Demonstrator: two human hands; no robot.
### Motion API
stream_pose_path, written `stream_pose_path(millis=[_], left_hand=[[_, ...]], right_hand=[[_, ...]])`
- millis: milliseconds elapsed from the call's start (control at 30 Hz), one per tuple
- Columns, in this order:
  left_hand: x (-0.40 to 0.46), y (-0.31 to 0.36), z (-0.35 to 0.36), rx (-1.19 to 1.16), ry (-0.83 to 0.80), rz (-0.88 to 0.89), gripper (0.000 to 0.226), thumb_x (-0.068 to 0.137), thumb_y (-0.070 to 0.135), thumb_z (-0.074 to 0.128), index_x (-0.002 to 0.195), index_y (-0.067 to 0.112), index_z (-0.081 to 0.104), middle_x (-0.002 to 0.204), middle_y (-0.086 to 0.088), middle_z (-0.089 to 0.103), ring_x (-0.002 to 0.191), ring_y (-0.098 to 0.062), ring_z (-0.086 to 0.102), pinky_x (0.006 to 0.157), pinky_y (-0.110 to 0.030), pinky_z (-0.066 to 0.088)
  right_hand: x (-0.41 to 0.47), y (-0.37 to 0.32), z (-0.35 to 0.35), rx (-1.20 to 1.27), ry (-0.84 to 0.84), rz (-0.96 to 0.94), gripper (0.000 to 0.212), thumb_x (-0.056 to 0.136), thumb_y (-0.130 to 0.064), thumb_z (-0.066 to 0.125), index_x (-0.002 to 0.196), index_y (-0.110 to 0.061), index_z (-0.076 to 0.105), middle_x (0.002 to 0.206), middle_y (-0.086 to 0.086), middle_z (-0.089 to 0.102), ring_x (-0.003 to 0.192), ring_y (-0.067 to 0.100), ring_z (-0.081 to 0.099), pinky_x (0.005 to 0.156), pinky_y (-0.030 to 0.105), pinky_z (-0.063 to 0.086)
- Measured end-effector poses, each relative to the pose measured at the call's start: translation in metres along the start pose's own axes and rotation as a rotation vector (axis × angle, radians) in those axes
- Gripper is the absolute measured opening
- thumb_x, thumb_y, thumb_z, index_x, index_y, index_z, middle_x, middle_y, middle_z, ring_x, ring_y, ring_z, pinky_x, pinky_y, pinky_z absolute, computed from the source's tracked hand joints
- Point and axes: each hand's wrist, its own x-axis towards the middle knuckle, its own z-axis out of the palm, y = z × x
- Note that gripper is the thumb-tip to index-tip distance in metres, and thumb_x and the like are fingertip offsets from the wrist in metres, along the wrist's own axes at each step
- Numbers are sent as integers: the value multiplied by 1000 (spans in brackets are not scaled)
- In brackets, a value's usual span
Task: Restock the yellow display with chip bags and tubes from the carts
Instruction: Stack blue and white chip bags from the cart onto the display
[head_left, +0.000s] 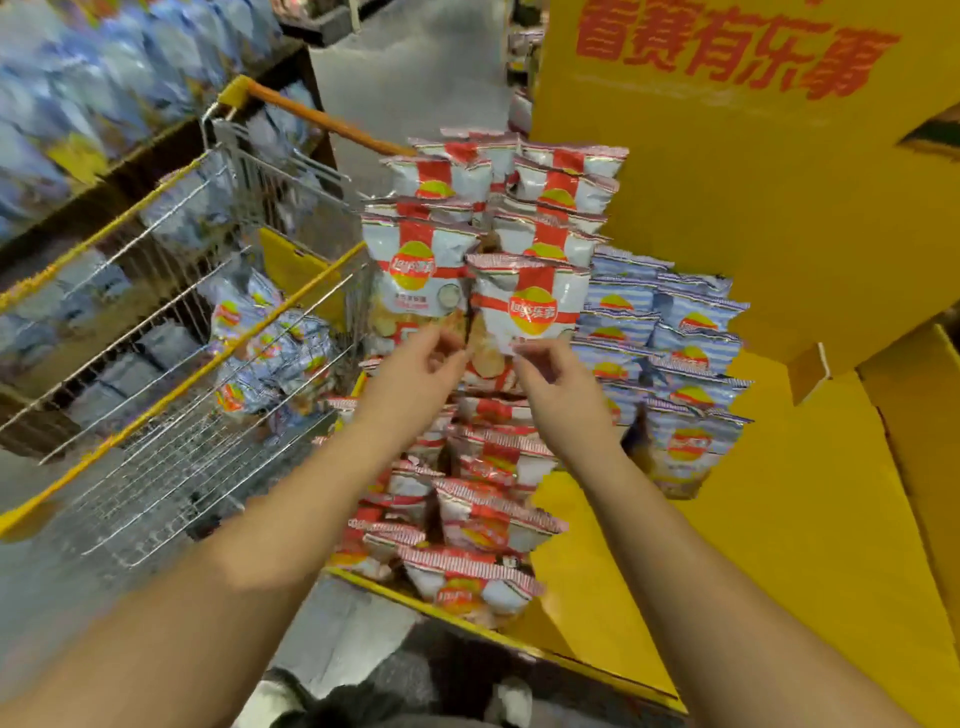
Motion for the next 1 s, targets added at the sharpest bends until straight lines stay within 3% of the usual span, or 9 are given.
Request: stream_pose_path(millis=[200,300,400,433,500,600,800,900,1000], left_hand=[[-18,-108,-135,-25,181,-131,4,93,18,61,96,19,62,78,11,58,68,-1,51,71,-17,43],[-29,-154,-199,3,190,-190,3,94,17,60,93,20,60,75,10,55,66,1,46,61,-10,35],[-40,-208,-257,0,159,-254,2,94,19,60,92,18,60,77,8,56,70,-10,50,57,-13,33],[-43,-228,-276,3,154,-279,2,94,20,60,93,18,60,78,7,57,71,-13,50,57,-14,33],[-45,-261,-305,8,139,-343,3,94,20,59,91,21,59,81,5,57,75,-16,51,61,-24,33],[-38,-297,-334,2,126,-411,12,94,24,59,83,26,54,82,5,59,80,-18,55,68,-29,37],[9,-336,-360,56,48,-447,5,96,27,54,92,24,55,87,9,58,82,-18,55,63,-28,34],[39,-348,-359,128,-20,-479,10,95,36,52,94,28,56,88,12,60,78,-18,61,71,-34,51],[82,-367,-353,257,-95,-439,11,95,34,52,98,25,57,96,6,63,80,-18,60,67,-31,48]], right_hand=[[-21,-58,174,109,-176,116,8,94,-28,57,89,-27,63,93,2,69,90,19,63,80,32,48],[-21,-79,252,137,-192,175,10,87,-32,60,78,-34,64,85,-6,68,94,23,66,90,42,49],[-22,-104,321,102,-247,200,14,92,-20,60,80,-28,62,79,-11,63,81,12,60,80,20,45],[-23,-113,342,95,-261,206,12,93,-20,59,83,-25,62,78,-11,62,76,9,57,76,19,43],[-22,-121,376,97,-277,228,8,92,-25,59,85,-22,62,77,-7,63,74,10,55,76,29,43],[-14,-128,410,36,-323,249,9,90,-32,59,87,-24,62,82,3,66,75,12,56,76,34,44],[46,-143,432,-144,-369,210,6,93,-33,57,94,-30,61,91,-6,67,82,12,64,69,30,45],[93,-142,433,-248,-418,155,11,96,-33,55,102,-25,59,89,-7,63,70,10,57,58,27,41],[164,-125,444,-435,-472,60,12,97,-30,53,103,-21,60,93,-1,63,65,13,54,55,26,39]])
